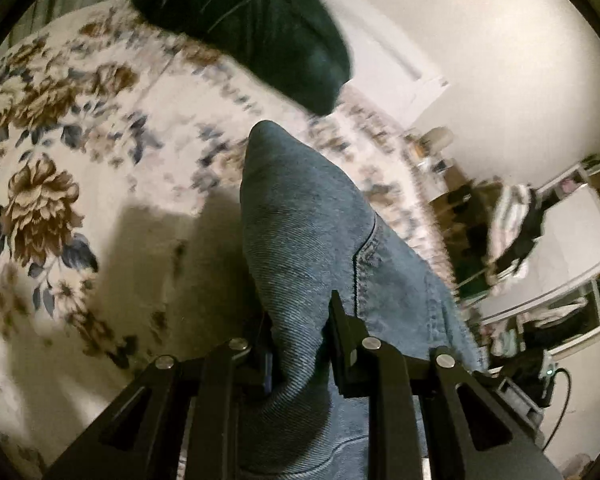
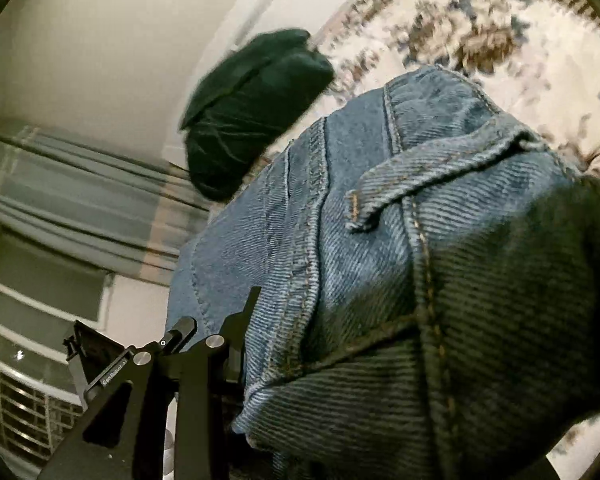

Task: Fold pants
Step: 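Lift the folded jeans with both grippers and lay them on the grey sweater stack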

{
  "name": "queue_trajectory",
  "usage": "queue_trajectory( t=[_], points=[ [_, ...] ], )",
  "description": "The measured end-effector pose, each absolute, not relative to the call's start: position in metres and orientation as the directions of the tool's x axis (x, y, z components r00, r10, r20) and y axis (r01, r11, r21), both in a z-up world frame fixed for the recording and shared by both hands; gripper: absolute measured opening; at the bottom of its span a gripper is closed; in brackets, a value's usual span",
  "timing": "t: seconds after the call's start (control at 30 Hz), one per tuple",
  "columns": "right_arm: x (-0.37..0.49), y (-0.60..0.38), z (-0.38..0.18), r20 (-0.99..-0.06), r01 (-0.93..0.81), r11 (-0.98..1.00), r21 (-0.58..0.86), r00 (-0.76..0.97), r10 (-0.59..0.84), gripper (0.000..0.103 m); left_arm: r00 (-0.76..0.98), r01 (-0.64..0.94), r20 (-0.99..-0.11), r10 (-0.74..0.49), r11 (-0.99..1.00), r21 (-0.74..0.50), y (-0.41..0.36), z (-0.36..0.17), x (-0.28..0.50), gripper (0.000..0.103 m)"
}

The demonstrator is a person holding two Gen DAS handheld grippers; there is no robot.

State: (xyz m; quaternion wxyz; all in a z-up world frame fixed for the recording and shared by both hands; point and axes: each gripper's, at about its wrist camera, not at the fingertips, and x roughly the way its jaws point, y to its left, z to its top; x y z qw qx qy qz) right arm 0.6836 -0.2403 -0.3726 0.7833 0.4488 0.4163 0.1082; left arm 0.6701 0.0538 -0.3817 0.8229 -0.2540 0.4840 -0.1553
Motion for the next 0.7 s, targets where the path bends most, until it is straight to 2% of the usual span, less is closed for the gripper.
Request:
queue_trajectory(
  t=[0.13,0.17,0.23,0.27,0.37,0.6,0.7],
  points=[
    [0.709,-0.237,-0.429,-0.628,0.341,0.531,0.775,0.504,0.593,0.052,0.444,-0.042,-0.756,-0.48,0.832,-0.553,0.073,-0.421,0.675,0.019],
    [0.707,-0.243,-0.435,-0.62,0.369,0.499,0.784,0.496,0.608,0.052,0.45,-0.05,-0.751,-0.484,0.826,-0.562,0.078,-0.422,0.673,0.019],
    [0.687,-0.266,-0.441,-0.544,0.397,0.375,0.838,0.556,0.628,0.049,0.453,-0.057,-0.738,-0.5,0.81,-0.584,0.083,-0.425,0.669,0.019],
    [0.679,-0.271,-0.44,-0.539,0.399,0.364,0.841,0.575,0.615,0.041,0.452,-0.051,-0.738,-0.501,0.811,-0.582,0.082,-0.423,0.667,0.019],
    [0.666,-0.277,-0.429,-0.596,0.384,0.462,0.799,0.599,0.534,0.03,0.437,-0.011,-0.745,-0.505,0.825,-0.565,0.074,-0.42,0.663,0.02],
    [0.665,-0.27,-0.433,-0.689,0.414,0.562,0.717,0.542,0.48,0.031,0.414,-0.035,-0.784,-0.463,0.853,-0.522,0.076,-0.423,0.652,0.026],
    [0.665,-0.273,-0.426,-0.721,0.44,0.578,0.688,0.508,0.471,0.042,0.412,-0.05,-0.821,-0.396,0.889,-0.454,0.071,-0.409,0.645,0.027]
  ],
)
